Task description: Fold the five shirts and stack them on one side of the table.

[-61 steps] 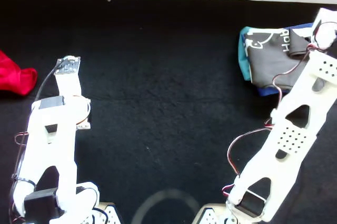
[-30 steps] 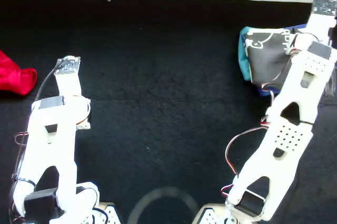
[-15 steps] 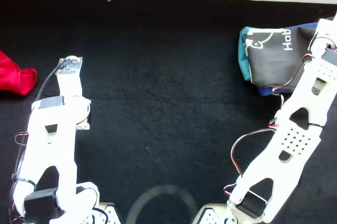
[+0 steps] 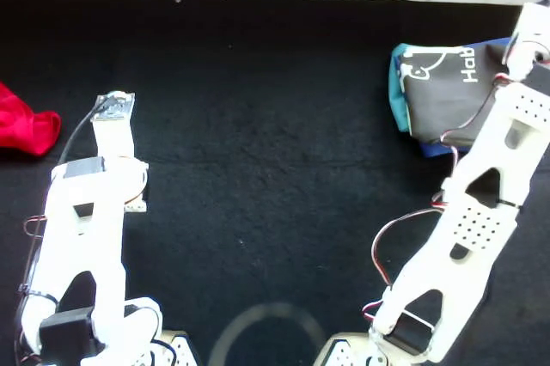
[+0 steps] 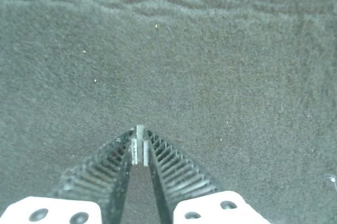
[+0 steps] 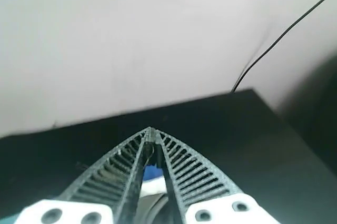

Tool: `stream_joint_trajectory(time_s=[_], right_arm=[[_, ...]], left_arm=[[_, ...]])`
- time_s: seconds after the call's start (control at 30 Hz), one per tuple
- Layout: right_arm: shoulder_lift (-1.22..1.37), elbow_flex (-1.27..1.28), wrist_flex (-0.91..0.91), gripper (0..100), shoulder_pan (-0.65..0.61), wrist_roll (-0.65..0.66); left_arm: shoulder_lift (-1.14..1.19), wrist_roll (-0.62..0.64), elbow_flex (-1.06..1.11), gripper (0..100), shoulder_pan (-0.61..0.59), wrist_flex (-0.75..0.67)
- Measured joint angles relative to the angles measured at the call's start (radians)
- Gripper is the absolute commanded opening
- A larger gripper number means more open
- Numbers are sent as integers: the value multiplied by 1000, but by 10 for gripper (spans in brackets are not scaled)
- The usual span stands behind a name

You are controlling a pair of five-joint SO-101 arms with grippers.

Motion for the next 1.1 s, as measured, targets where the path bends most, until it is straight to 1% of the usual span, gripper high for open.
stream_joint_trajectory(time_s=[0.13, 0.23, 0.37, 0.57, 0.83, 1.1], right_arm=[[0, -26, 222, 7, -34, 46], [6, -6, 262, 7, -38, 51], [69, 44, 190, 7, -34, 51], [144, 49, 48, 7, 12, 57], [221, 57, -186, 7, 69, 57], [321, 57, -275, 7, 74, 57]], left_arm=[[0, -5, 0, 8, 0, 0], [0, -5, 0, 8, 0, 0], [0, -5, 0, 8, 0, 0], [0, -5, 57, 8, 0, -3], [0, -5, 101, 8, 0, -48], [0, -5, 101, 8, 0, -48]])
